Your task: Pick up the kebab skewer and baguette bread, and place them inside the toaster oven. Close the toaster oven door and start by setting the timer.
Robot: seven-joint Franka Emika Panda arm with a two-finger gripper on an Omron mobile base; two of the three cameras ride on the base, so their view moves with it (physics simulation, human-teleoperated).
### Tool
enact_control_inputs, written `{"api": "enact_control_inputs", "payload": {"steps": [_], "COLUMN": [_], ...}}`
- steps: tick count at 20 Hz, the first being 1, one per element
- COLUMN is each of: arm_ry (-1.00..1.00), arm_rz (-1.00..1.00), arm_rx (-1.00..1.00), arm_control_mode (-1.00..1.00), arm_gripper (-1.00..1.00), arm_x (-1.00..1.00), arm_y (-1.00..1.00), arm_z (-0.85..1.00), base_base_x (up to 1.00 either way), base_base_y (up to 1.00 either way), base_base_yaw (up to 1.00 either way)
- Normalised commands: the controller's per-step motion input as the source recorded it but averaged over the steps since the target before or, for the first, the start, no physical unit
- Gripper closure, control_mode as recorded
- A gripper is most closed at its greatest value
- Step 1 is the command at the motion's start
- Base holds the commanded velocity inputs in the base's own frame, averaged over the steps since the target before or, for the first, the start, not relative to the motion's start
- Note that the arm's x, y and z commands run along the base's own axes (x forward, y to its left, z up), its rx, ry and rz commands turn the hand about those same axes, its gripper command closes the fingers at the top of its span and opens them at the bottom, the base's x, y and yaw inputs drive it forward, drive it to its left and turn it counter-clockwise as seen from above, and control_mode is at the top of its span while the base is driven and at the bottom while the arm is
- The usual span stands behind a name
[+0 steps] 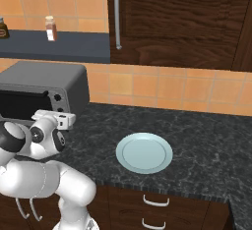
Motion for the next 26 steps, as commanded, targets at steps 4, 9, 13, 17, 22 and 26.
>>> {"api": "enact_control_inputs", "payload": {"steps": [4, 9, 13, 17, 22, 26], "arm_ry": [-0.06, -0.12, -0.14, -0.15, -0.18, -0.21], "arm_rz": [0.00, 0.00, 0.00, 0.00, 0.00, 0.00], "arm_rx": [0.01, 0.03, 0.12, 0.24, 0.28, 0.30], "arm_control_mode": [-1.00, -1.00, -1.00, -1.00, -1.00, -1.00], "arm_gripper": [1.00, 1.00, 1.00, 1.00, 1.00, 1.00], "arm_x": [0.18, 0.10, 0.01, 0.04, 0.06, 0.11], "arm_y": [0.01, 0.09, 0.03, 0.00, 0.00, 0.00], "arm_z": [0.00, 0.00, 0.00, 0.00, -0.01, -0.02], "base_base_x": [0.00, 0.00, 0.00, 0.00, 0.00, 0.00], "base_base_y": [0.00, 0.00, 0.00, 0.00, 0.00, 0.00], "base_base_yaw": [0.00, 0.00, 0.00, 0.00, 0.00, 0.00]}}
